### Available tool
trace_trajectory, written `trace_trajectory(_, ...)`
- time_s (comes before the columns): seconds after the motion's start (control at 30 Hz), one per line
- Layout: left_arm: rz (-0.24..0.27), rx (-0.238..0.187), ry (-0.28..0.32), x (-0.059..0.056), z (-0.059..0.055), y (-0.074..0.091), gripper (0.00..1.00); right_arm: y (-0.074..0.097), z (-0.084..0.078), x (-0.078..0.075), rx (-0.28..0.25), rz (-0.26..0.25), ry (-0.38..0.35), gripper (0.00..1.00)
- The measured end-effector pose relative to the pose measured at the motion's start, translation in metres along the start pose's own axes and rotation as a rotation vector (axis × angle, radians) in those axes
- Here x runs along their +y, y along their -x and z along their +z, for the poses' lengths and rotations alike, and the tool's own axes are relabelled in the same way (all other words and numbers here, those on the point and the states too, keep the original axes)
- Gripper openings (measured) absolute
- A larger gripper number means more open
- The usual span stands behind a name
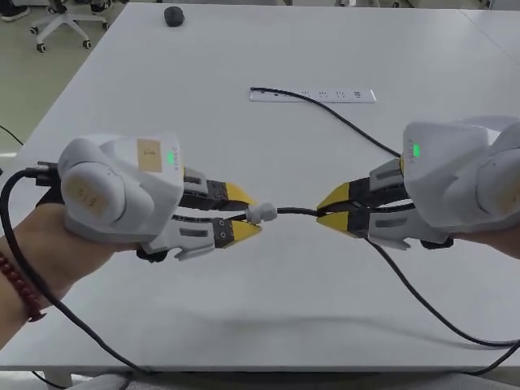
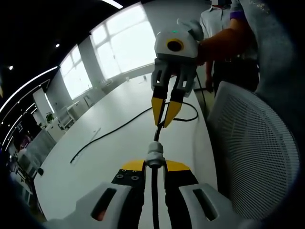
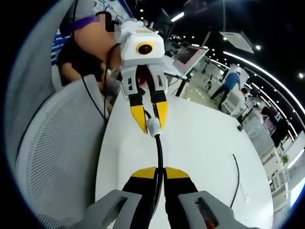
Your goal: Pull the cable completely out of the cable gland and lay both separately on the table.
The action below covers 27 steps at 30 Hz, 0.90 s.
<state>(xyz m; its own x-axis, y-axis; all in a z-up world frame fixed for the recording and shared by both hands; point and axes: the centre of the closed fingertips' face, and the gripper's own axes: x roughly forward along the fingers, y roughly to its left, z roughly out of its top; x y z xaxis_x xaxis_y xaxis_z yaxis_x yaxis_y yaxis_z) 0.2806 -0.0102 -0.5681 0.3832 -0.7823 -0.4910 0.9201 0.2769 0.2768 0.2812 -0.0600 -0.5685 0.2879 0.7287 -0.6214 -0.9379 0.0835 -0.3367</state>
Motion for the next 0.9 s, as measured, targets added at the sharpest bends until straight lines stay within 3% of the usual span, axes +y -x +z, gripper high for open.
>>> trace_trajectory(0.9,-0.001,0.004,0.003,0.000,-0.004,0.002,0.15,0.008,-0.020,-0.002,0.029,-0.013,-0.023,0.00)
